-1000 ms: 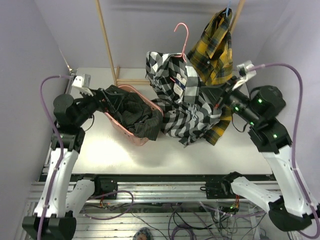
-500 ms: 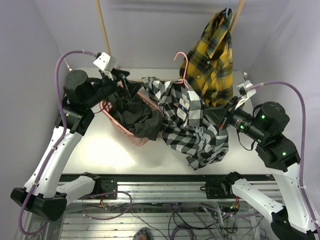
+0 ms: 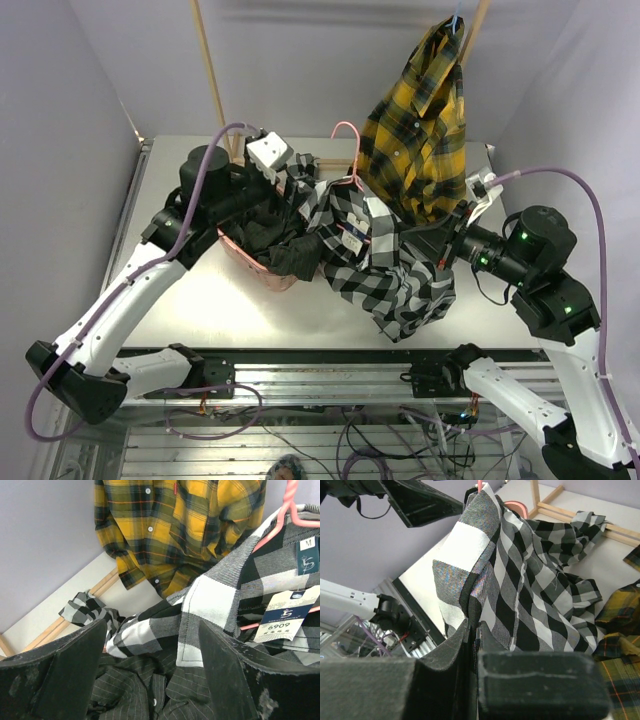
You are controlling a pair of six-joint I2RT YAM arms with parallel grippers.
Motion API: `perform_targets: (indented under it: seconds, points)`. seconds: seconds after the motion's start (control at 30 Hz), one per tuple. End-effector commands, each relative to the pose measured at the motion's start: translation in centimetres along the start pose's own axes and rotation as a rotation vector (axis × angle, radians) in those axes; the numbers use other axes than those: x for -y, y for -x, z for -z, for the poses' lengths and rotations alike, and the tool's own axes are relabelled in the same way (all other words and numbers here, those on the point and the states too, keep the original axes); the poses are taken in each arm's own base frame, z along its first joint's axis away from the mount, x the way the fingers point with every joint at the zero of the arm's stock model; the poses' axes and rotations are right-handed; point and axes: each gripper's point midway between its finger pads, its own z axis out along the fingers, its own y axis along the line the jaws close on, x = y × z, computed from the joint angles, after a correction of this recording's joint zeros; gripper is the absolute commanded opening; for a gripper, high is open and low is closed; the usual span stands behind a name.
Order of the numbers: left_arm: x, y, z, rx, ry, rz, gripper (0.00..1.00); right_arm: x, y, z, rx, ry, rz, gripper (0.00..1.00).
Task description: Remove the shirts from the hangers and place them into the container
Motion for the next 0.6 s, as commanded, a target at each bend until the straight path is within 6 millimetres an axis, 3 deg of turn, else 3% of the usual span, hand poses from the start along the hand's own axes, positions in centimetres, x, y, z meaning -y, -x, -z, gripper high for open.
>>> perform_targets:
  seconds: [0.0,0.43,0.5,0.57]
  points:
    - [0.2,-0.1,-0.1,-0.009,0.027,-0.079,0.85,-2.3,1.9,0.8,0.065,0.093,0.019,0.00]
    - [4.1,-3.6,-3.5,-0.096,0.049,-0.222,0.81,-4.3,4.1,2.4,0.108,0.145,0.033,0.00]
    - [4.1,-4.1,-3.9,-0.095,0.066,-0.236,0.74,-4.5,4.2,2.6,0.108,0.151,0.035,0.00]
    - [4.1,-3.9,-4.0,-0.072,0.079,-0.246,0.53,-4.6,4.3,2.7,0.108,0.153,0.037,0.00]
